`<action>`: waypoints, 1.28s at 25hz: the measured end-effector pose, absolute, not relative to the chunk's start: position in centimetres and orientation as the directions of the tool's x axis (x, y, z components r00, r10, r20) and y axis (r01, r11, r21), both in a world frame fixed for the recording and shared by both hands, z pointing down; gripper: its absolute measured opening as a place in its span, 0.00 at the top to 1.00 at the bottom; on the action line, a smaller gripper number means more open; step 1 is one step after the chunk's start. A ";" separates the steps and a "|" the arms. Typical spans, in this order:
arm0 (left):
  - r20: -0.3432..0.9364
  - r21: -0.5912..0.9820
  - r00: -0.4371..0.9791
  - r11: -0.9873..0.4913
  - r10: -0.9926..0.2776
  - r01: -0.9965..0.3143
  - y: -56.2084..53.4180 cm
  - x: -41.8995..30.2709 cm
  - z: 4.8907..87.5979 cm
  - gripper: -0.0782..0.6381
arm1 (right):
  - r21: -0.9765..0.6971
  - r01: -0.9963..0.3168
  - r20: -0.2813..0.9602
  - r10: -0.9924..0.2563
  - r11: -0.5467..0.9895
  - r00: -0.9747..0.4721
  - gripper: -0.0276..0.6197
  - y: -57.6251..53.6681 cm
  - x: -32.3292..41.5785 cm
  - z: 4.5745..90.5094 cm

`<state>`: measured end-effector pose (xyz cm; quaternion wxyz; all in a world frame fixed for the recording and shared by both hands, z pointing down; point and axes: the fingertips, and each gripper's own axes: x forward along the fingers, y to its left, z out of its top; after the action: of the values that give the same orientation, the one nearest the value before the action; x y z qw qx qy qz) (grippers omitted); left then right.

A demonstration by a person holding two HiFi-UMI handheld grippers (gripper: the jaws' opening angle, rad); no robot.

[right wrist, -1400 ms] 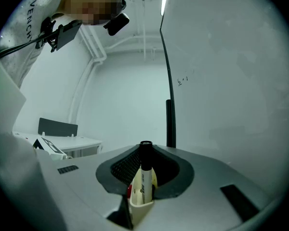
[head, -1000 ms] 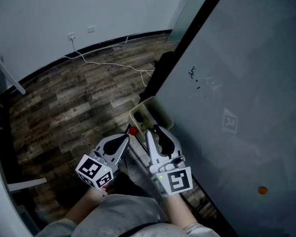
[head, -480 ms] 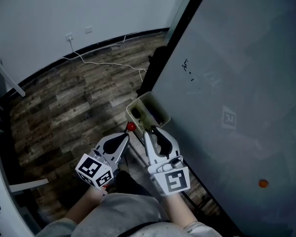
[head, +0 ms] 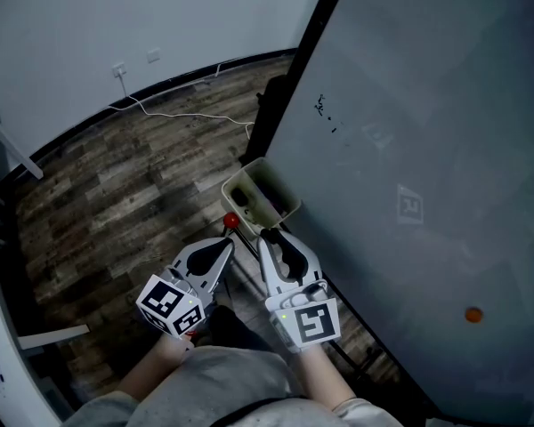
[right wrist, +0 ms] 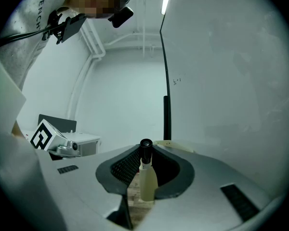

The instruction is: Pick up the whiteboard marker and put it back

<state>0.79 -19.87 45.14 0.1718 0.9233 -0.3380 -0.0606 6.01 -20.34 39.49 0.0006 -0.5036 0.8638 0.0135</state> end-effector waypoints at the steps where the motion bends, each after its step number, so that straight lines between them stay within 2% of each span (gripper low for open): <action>1: 0.005 0.357 0.765 -0.713 -0.644 -0.603 -19.8 0.8 45.1 0.87 | 0.022 -0.871 -0.012 -0.871 0.491 -0.491 0.83 -20.3 6.0 39.6; 32: -0.009 0.338 0.782 -0.738 -0.624 -0.584 -16.6 1.4 43.5 0.87 | 0.001 -0.887 0.002 -0.887 0.462 -0.462 0.79 -17.3 7.0 39.3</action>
<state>1.43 -16.64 43.46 0.1604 0.9301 -0.3247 -0.0611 6.99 -17.27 39.32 -0.0012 -0.5187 0.8549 0.0001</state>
